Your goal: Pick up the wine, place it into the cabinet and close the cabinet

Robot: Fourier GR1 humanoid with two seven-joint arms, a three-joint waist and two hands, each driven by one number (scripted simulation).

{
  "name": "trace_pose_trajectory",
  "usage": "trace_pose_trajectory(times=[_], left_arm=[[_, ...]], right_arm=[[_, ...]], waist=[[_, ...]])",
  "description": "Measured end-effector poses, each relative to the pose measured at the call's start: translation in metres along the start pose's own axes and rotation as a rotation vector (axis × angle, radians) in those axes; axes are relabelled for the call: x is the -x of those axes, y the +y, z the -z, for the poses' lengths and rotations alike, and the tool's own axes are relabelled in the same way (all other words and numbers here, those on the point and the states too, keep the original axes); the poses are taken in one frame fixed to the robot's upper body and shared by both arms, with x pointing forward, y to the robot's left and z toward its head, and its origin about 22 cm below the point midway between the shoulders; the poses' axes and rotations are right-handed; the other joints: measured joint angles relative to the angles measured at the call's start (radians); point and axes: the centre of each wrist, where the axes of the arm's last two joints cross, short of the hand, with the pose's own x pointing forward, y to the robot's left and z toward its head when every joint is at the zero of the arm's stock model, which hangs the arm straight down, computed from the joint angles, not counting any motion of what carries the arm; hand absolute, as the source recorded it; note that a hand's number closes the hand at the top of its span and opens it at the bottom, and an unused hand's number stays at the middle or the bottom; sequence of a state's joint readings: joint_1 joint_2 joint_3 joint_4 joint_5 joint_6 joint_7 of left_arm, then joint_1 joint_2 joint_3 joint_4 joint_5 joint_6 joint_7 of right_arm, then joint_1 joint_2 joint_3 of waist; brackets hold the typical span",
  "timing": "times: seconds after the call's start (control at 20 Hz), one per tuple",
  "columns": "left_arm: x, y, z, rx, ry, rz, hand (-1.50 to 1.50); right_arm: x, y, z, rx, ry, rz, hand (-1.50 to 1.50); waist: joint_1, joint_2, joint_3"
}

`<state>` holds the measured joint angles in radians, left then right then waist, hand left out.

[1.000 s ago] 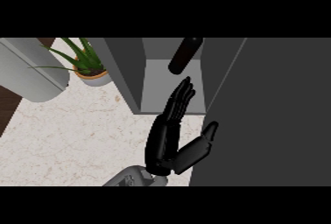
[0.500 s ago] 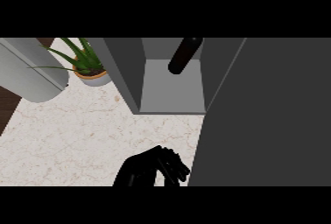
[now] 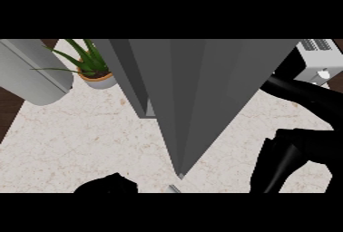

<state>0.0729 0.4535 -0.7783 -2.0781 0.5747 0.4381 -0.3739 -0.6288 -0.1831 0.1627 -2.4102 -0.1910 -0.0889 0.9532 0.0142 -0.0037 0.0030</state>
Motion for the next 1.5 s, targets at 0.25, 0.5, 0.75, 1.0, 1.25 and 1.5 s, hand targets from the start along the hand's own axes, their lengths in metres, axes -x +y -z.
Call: trace_pose_trajectory(times=[0.25,0.5,0.75,1.0,1.25,1.5], left_arm=[[-0.025,0.029,-0.011,-0.005,-0.020,0.003,1.50],[-0.052,0.070,-0.024,-0.020,-0.055,0.016,1.50],[-0.073,0.105,-0.034,-0.025,-0.072,0.037,1.50],[-0.093,0.133,-0.038,0.000,-0.068,0.031,1.50],[-0.109,0.150,-0.041,0.023,-0.054,0.017,1.50],[-0.122,0.161,-0.042,0.040,-0.062,0.006,1.50]], right_arm=[[0.001,0.028,0.004,-0.149,0.018,0.077,1.50],[-0.001,0.054,0.011,-0.251,0.028,0.108,1.50],[-0.002,0.088,0.034,-0.333,0.044,0.069,1.50],[0.008,0.122,0.073,-0.306,0.048,0.012,1.50],[0.018,0.141,0.117,-0.216,0.045,-0.036,1.50],[0.035,0.143,0.164,-0.122,0.070,-0.050,1.50]], waist=[[0.008,-0.003,-0.002],[0.013,-0.005,-0.006],[0.019,-0.005,-0.007],[0.030,-0.001,-0.006],[0.038,0.002,-0.006],[0.049,0.008,-0.005]])
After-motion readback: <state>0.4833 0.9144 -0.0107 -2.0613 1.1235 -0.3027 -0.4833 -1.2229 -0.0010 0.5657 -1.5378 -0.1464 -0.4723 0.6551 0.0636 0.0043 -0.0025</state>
